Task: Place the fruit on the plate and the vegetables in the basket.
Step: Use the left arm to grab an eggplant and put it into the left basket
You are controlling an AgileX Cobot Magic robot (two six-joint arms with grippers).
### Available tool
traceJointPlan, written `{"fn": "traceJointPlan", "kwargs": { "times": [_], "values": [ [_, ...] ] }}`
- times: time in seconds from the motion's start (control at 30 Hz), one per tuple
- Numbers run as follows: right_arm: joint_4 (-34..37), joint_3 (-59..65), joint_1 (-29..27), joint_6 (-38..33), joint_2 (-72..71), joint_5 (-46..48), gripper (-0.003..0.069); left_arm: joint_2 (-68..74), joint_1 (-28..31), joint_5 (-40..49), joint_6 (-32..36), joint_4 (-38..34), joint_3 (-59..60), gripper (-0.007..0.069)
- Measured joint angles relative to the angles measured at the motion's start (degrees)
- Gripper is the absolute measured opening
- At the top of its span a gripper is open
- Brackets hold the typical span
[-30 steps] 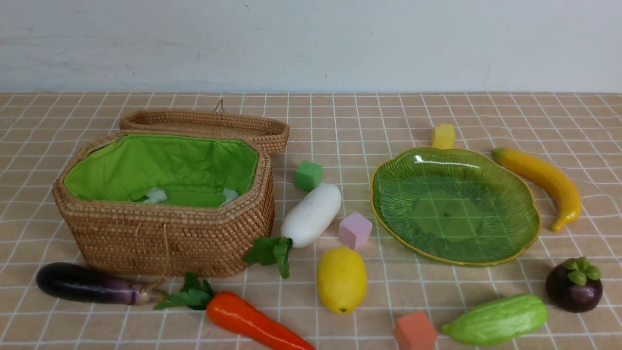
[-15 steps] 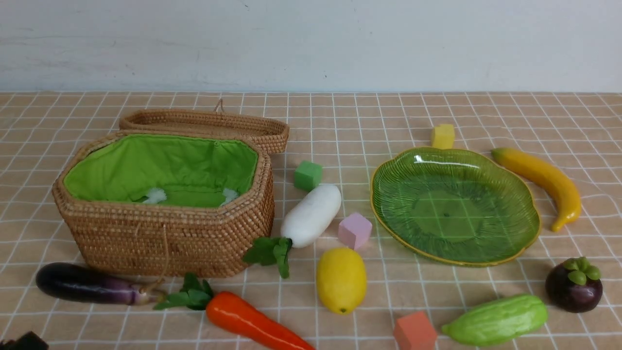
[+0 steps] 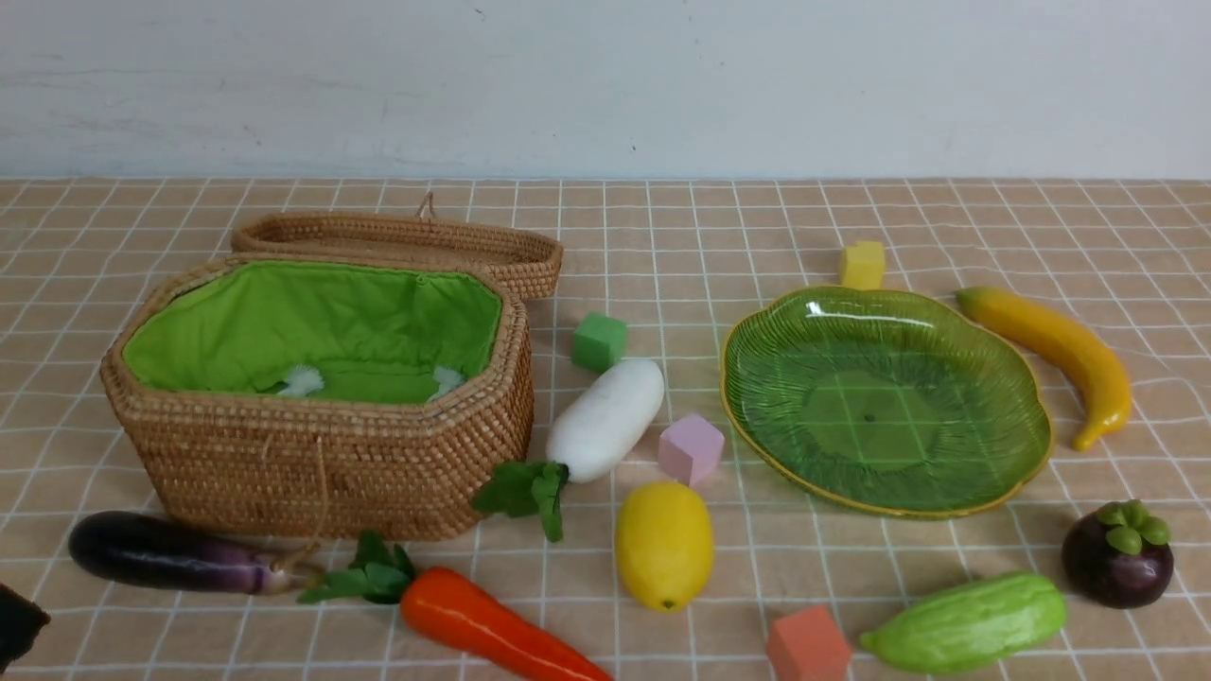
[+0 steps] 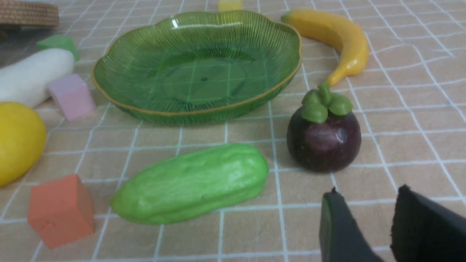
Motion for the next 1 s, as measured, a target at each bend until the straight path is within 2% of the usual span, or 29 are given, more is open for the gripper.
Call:
{"fn": "traceJointPlan", "kwargs": {
  "times": [0.07,0.2,0.27,0.33,0.4,0.43,0.53,0.6,0.67,0.7,0.77,0.83,0.9,0.93,0.97,1.0],
  "values": [
    [2.0,0.0,0.0,1.7,0.0,-2.3,0.0242,1.6,0.0,3.4,1.4,0.3,-2.1,-0.0013],
    [14.0,0.0,0.0,12.1,0.0,-11.5,0.0242,12.2,0.0,18.2,7.4,2.6,-10.4,-0.0013],
    [16.7,0.0,0.0,15.0,0.0,-13.6,0.0242,16.4,0.0,22.4,9.7,3.8,-12.8,-0.0013],
    [20.9,-0.1,0.0,19.1,0.0,-15.2,0.0235,24.6,0.0,27.5,16.7,5.7,-16.4,-0.0013],
    [21.9,-1.1,0.3,20.9,0.0,-12.6,0.0220,27.9,0.0,28.5,20.0,6.0,-17.4,-0.0013],
    [22.5,-4.3,1.3,21.3,0.0,-5.5,0.0189,32.4,0.0,29.7,23.9,6.4,-19.3,-0.0013],
    [22.1,-13.5,4.7,17.1,2.0,9.0,0.0130,39.6,0.0,32.1,29.0,6.6,-22.7,-0.0013],
    [21.7,-22.1,8.0,10.3,6.0,20.4,0.0092,44.8,0.0,33.5,32.7,6.7,-25.4,-0.0013],
    [21.5,-27.2,10.2,5.5,8.8,26.7,0.0078,48.0,0.0,33.8,34.8,6.8,-27.1,-0.0013],
    [21.4,-33.4,12.3,0.8,12.6,34.2,0.0067,51.0,0.0,33.8,37.7,7.1,-28.9,-0.0013],
    [21.2,-39.8,14.0,-3.4,16.3,41.5,0.0064,54.2,0.0,33.4,41.9,8.0,-30.7,-0.0013],
    [21.1,-43.9,15.0,-6.7,19.1,45.6,0.0064,57.1,0.0,33.4,48.6,8.9,-32.0,-0.0013],
    [21.1,-46.6,15.0,-9.7,20.7,47.5,0.0064,59.5,0.1,33.4,58.4,10.4,-32.4,-0.0013],
    [21.1,-46.7,15.0,-9.7,20.7,47.5,0.0064,59.7,0.1,33.4,59.2,10.5,-32.4,-0.0013],
    [21.1,-47.4,15.0,-11.7,21.0,47.4,0.0066,61.6,0.1,33.4,66.4,13.0,-32.4,-0.0013],
    [21.1,-47.4,15.0,-11.9,21.0,47.4,0.0067,61.9,0.1,33.4,67.1,13.3,-32.4,-0.0013]
  ]
}}
